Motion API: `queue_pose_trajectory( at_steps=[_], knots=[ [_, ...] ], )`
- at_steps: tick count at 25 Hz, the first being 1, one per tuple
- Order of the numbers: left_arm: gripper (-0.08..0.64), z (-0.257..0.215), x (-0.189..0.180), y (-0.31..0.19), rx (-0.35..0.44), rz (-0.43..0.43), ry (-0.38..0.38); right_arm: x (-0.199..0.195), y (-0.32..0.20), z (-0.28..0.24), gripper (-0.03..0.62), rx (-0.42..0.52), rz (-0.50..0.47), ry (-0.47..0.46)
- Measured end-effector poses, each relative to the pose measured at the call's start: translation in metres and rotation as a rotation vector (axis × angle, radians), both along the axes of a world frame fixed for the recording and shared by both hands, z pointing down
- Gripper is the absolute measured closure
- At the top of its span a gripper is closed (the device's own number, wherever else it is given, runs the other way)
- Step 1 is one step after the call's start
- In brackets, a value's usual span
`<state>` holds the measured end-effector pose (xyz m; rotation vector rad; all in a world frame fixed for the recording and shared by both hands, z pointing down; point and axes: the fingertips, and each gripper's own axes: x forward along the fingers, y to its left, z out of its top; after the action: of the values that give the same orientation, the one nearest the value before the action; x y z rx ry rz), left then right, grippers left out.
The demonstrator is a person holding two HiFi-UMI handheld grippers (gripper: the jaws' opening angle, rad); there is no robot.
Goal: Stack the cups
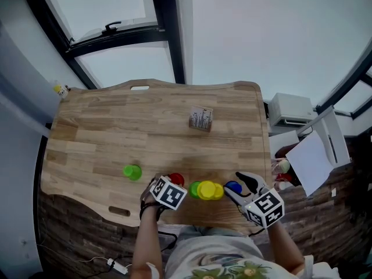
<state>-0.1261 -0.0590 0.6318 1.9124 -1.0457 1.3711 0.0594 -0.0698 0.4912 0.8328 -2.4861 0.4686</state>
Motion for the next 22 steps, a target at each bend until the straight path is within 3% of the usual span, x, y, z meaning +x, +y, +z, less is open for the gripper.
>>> queue_pose_trajectory(
  at_steps=[8,15,18,22],
  knots=[
    [0.336,-0.001,0.004,-0.023,0.047,-0.022,0.025,0.003,-0.006,0.003,0.350,-0.005,0.006,0.007],
    [0.314,-0.009,0.013,-0.035,0.075,-0.047,0.092,0.007,-0.013,0.005,0.350,-0.008,0.016,0.012],
    [0.310,-0.021,0.010,-0.038,0.112,-0.095,0.139,0.009,-0.016,0.006,0.350,-0.011,0.019,0.013],
    [0.308,-0.046,-0.013,-0.043,0.213,-0.226,0.208,0.008,-0.021,0.005,0.350,-0.010,0.016,0.014]
  ],
)
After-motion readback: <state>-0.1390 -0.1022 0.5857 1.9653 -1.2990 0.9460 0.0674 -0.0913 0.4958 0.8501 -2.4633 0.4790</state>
